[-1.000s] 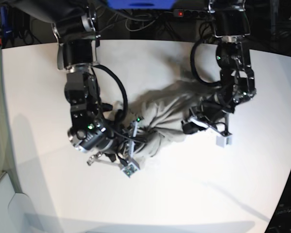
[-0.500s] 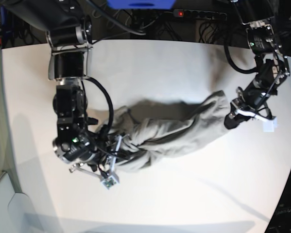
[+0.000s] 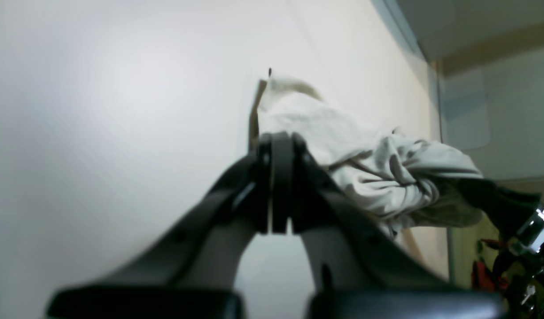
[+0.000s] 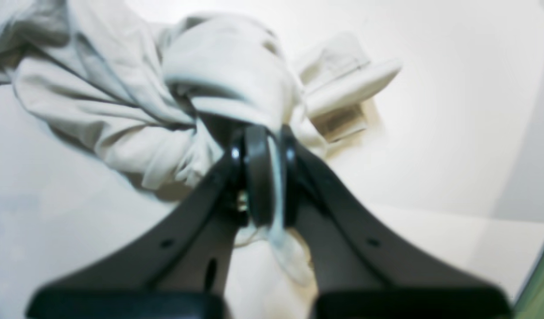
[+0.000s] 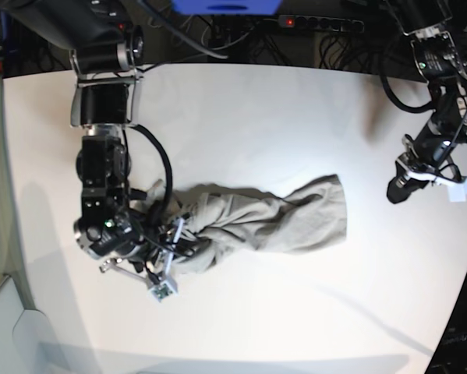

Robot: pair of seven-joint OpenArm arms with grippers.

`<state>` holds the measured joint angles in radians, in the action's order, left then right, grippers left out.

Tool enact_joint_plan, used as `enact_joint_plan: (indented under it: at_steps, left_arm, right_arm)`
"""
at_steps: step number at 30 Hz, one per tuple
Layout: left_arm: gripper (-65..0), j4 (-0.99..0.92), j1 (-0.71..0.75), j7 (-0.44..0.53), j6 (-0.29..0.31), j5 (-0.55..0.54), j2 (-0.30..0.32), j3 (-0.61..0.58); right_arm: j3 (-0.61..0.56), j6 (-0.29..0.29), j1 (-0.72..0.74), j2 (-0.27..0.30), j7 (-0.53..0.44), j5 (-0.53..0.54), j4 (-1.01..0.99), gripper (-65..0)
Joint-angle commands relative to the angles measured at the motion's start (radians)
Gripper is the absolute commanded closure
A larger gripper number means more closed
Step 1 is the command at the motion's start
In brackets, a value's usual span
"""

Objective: Layout the t-shirt on the table in an organized manner, then fold the t-shirt properly
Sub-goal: 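Open the left gripper and lift it off the shirt, then grasp the shirt end with the left gripper and pull it taut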

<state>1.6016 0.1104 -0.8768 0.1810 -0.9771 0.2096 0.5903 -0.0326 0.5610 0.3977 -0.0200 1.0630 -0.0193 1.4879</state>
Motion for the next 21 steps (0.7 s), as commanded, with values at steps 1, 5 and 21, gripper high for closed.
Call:
enact_joint_plan:
  at_steps: [1, 5, 21]
  left_arm:
    - [-0.5, 0.021, -0.033, 0.014, 0.008, -0.024, 0.006, -0.03]
    - [-1.1, 0.01, -0.107, 0.014, 0.001, -0.013, 0.004, -0.149]
    - [-60.4, -0.243, -0.429, 0.024, 0.008, 0.33, 0.011, -0.571]
  right_arm:
    - [-0.002, -0.009, 0.017, -0.007, -0.016, 0.014, 0.029, 0.0]
    - [-0.026, -0.009, 0.0, -0.01, -0.017, 0.015, 0.04, 0.0]
    - [-0.051, -0.009, -0.001, -0.014, -0.013, 0.015, 0.067, 0.0]
